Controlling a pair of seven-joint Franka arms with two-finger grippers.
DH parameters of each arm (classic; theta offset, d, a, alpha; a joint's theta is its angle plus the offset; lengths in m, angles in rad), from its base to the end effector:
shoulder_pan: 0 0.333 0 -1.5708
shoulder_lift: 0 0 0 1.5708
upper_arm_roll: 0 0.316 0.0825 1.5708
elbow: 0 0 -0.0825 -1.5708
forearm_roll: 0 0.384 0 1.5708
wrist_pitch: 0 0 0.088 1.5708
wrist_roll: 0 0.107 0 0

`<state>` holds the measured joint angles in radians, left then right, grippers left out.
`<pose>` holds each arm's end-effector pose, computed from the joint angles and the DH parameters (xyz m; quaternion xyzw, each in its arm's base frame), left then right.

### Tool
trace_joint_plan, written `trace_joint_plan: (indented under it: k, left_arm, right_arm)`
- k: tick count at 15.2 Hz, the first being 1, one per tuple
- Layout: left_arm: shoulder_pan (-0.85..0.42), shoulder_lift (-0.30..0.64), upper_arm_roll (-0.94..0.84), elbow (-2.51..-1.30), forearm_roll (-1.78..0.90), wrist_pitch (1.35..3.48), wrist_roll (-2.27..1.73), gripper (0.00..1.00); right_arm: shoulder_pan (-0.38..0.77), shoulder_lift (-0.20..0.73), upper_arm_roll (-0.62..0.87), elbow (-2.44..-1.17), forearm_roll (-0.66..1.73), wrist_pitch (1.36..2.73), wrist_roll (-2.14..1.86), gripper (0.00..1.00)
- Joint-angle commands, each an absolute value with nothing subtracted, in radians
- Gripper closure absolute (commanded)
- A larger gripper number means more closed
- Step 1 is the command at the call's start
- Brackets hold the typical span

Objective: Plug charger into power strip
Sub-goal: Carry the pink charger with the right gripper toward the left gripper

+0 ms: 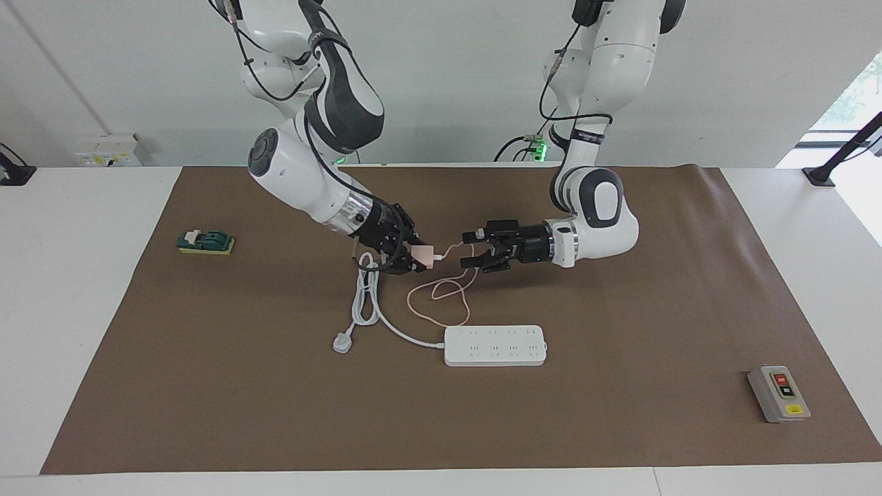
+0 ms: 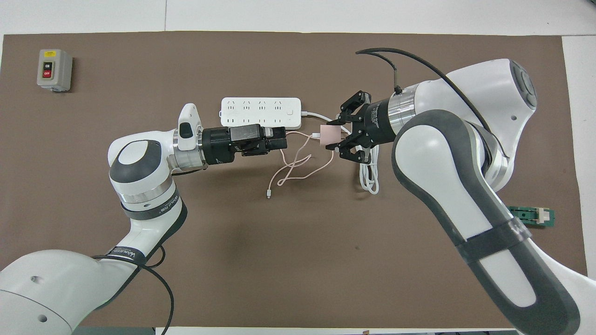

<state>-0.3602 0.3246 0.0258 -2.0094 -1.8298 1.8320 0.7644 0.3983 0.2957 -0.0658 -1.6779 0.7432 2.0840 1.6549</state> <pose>0.5495 -0.2743 0.3368 0.7094 0.0213 0.0000 0.7045 0.6123 0.2516 0.4518 -0.6395 0.6985 0.2368 0.2171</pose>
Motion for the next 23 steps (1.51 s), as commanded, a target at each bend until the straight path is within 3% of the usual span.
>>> trace_joint_plan:
  k: [1, 6, 23]
  left_arm:
    - [-0.373, 0.344, 0.029, -1.982, -1.833, 1.859, 0.753, 0.00]
    - [-0.377, 0.348, 0.028, -1.976, -1.835, 1.871, 0.755, 0.00]
    - [-0.371, 0.353, 0.028, -1.967, -1.835, 1.879, 0.750, 0.00]
  right_arm:
    - [0.429, 0.351, -0.071, -1.612, 0.724, 2.112, 1.697, 0.99]
    - [0.476, 0.364, -0.072, -1.611, 0.716, 2.163, 1.747, 0.99]
    - [0.499, 0.339, -0.071, -1.637, 0.716, 2.134, 1.733, 0.98]
